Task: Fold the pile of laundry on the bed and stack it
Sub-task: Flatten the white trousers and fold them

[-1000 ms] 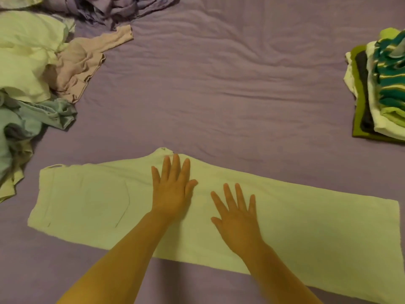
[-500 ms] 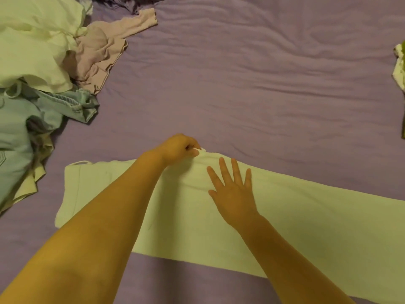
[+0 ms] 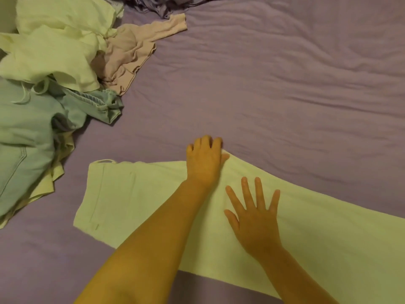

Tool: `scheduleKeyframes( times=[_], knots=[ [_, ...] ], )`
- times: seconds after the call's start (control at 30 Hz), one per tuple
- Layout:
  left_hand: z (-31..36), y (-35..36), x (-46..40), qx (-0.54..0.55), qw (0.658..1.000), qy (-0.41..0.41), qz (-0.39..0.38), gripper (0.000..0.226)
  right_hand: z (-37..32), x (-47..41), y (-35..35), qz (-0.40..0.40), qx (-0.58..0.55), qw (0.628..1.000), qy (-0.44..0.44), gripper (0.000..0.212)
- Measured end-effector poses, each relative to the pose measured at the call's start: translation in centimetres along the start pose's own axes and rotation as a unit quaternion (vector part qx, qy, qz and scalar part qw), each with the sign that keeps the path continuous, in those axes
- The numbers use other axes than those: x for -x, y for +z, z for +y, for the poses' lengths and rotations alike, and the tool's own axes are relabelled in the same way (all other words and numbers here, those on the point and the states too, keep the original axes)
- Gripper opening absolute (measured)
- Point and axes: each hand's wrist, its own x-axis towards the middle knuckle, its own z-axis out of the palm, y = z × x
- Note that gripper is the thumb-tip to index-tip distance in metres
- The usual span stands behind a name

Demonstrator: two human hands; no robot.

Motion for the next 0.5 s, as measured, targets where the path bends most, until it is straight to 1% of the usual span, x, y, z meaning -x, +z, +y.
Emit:
scheduleKeyframes(
  times=[0.03,0.07,0.13,0.2,0.27,0.3,0.4,0.43,0.47,0.5],
  knots=[
    [-0.7,-0.3,1.0,0.003,1.000,-0.016,-0.006,0.044,-0.2,-0.1,-0.3,0.001,-0.004,1.000,0.012,0.066],
    [-1.4,-0.6,2.2,-0.009,1.000,-0.014,-0.021,0.051,-0.5,-0.2,-0.8,-0.004,-0.016,0.999,0.033,0.068],
    [-3.2,-0.8,5.5,-0.045,0.997,0.016,-0.057,0.057,-2.2,0.1,-1.9,-0.013,-0.054,0.997,0.049,0.071],
    [-5.6,-0.8,9.2,-0.071,0.994,0.029,-0.077,0.055,-5.0,0.7,-2.1,-0.033,-0.068,0.997,-0.012,0.070],
    [-8.2,-0.9,12.7,-0.081,0.994,-0.004,-0.072,0.057,-7.5,1.4,-1.7,-0.077,-0.054,0.993,-0.072,0.069],
    [-9.6,-1.0,14.2,-0.080,0.994,-0.030,-0.065,0.059,-8.2,1.3,-1.5,-0.082,-0.049,0.992,-0.080,0.068],
    [-13.5,-1.9,17.1,-0.075,0.993,-0.068,-0.054,0.061,-8.4,-1.0,-1.6,-0.060,0.003,0.995,-0.077,0.079],
    [-14.6,-2.2,17.6,-0.068,0.993,-0.082,-0.057,0.064,-8.2,-1.6,-1.5,-0.069,0.027,0.994,-0.075,0.080],
    [-15.6,-2.7,17.8,-0.050,0.990,-0.115,-0.061,0.070,-8.2,-1.8,-1.4,-0.074,0.038,0.994,-0.066,0.078],
    [-16.7,-3.1,17.9,-0.027,0.984,-0.166,-0.066,0.076,-8.6,-1.7,-1.6,-0.084,0.037,0.995,-0.048,0.074]
  ],
)
